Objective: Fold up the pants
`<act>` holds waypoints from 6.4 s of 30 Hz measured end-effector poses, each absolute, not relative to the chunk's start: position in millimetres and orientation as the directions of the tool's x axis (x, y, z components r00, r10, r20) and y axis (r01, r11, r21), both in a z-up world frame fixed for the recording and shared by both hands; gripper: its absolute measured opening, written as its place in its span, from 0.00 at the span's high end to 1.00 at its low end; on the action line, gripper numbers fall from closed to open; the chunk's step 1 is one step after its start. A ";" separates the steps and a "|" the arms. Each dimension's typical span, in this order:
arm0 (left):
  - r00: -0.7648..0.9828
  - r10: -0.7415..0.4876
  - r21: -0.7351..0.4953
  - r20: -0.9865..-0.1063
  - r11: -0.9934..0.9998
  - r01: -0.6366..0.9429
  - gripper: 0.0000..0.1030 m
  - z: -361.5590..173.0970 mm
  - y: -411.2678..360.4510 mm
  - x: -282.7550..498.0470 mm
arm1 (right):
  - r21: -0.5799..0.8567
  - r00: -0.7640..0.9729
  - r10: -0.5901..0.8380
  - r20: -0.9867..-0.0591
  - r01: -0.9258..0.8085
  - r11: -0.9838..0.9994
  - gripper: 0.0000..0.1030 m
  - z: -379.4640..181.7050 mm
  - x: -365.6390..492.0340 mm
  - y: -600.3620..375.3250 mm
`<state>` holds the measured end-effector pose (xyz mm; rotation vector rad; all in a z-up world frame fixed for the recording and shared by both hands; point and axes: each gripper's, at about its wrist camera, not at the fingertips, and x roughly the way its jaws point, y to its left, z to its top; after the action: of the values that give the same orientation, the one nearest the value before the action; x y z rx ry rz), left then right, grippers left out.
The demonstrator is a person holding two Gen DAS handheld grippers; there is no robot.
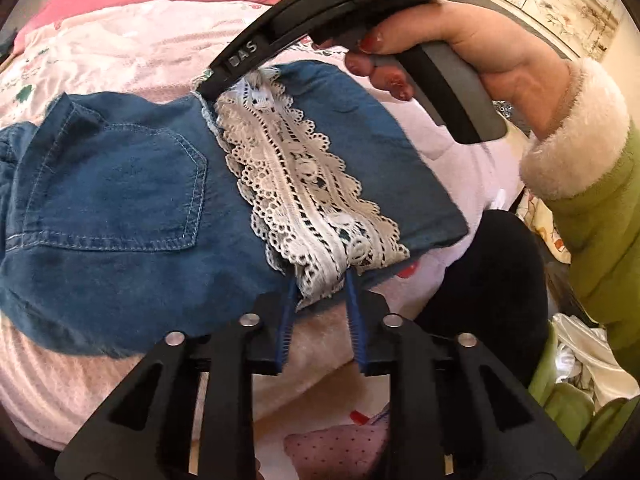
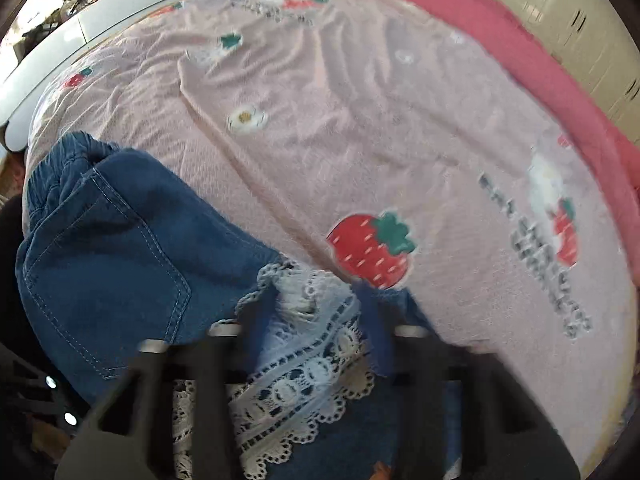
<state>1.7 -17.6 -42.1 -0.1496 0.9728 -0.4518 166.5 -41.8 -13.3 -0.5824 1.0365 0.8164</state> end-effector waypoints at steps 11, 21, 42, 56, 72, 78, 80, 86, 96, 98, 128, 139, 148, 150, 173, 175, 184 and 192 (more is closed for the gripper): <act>0.521 -0.404 -0.286 -0.752 0.912 0.295 0.92 -25.4 -7.9 -1.1 | 0.049 0.277 0.404 -0.872 -0.771 0.635 0.83 1.1 177.5 -59.8; 0.490 -0.423 -0.291 -0.762 0.900 0.325 0.84 -30.5 -10.2 -4.1 | 0.111 0.289 0.504 -0.814 -0.774 0.624 0.49 26.8 156.7 -86.9; 0.496 -0.350 -0.223 -0.794 0.928 0.298 0.91 -35.8 3.0 -8.7 | -0.008 0.194 0.403 -0.894 -0.907 0.421 0.92 -20.2 13.8 -143.7; 0.545 -0.345 -0.232 -0.764 0.935 0.266 0.77 -19.0 18.8 -16.3 | 0.130 0.104 0.532 -0.841 -0.914 0.384 0.56 0.3 8.3 -154.2; 0.660 -0.149 -0.222 -0.736 0.975 -0.028 0.45 -3.9 125.8 -55.4 | 0.132 0.109 0.537 -0.836 -0.911 0.391 0.47 31.1 26.1 -96.0; 0.656 -0.139 -0.256 -0.742 0.963 -0.085 0.31 -10.7 141.8 -61.2 | 0.133 0.156 0.574 -0.804 -0.894 0.429 0.29 54.4 53.7 -60.9; 0.654 -0.140 -0.266 -0.744 0.959 -0.096 0.28 -12.1 144.4 -59.5 | 0.133 0.175 0.576 -0.798 -0.882 0.452 0.22 55.6 64.6 -50.6; 0.639 -0.178 -0.313 -0.748 0.944 -0.104 0.16 -18.7 141.4 -47.5 | 0.160 0.159 0.565 -0.809 -0.866 0.473 0.13 46.0 104.9 -15.1; 0.602 -0.321 -0.452 -0.731 0.889 -0.075 0.12 -29.9 129.5 -29.2 | 0.173 0.084 0.535 -0.841 -0.895 0.411 0.12 30.7 126.4 28.8; 0.602 -0.333 -0.462 -0.726 0.884 -0.068 0.12 -29.4 128.5 -24.8 | 0.183 0.065 0.539 -0.840 -0.901 0.394 0.12 29.4 127.3 36.3; 0.633 -0.328 -0.441 -0.701 0.897 -0.024 0.74 -17.5 114.4 6.9 | 0.409 -0.199 0.591 -0.782 -0.879 0.245 0.62 23.1 125.9 45.8; 0.644 -0.336 -0.375 -0.687 0.923 0.081 0.74 12.0 66.1 20.3 | 0.398 -0.132 0.673 -0.728 -0.881 0.258 0.62 54.6 128.7 -20.7; 0.624 -0.354 -0.335 -0.697 0.930 0.153 0.74 22.2 29.0 24.3 | 0.410 -0.082 0.707 -0.702 -0.858 0.308 0.62 58.1 134.8 -74.8; 0.617 -0.358 -0.328 -0.701 0.930 0.167 0.74 22.0 21.7 26.2 | 0.420 -0.074 0.713 -0.697 -0.848 0.323 0.62 56.4 137.5 -87.2; 0.549 -0.397 -0.282 -0.735 0.916 0.285 0.59 14.8 -25.0 38.1 | 0.495 0.017 0.742 -0.670 -0.735 0.464 0.47 25.6 146.4 -199.1; 0.539 -0.414 -0.296 -0.734 0.909 0.295 0.57 11.7 -25.6 37.3 | 0.496 0.033 0.742 -0.669 -0.723 0.480 0.43 27.7 146.6 -208.3; 0.499 -0.477 -0.323 -0.723 0.873 0.366 0.48 2.8 -48.5 30.6 | 0.452 0.121 0.753 -0.647 -0.734 0.507 0.29 57.2 134.9 -210.2; 0.495 -0.527 -0.361 -0.691 0.845 0.395 0.43 12.4 -31.3 9.8 | 0.193 0.189 0.528 -0.828 -0.788 0.584 0.29 32.5 126.6 -171.2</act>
<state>9.8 -31.3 12.4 -0.1622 0.8927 -0.5616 126.6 -171.2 32.5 -0.3040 1.0153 0.9453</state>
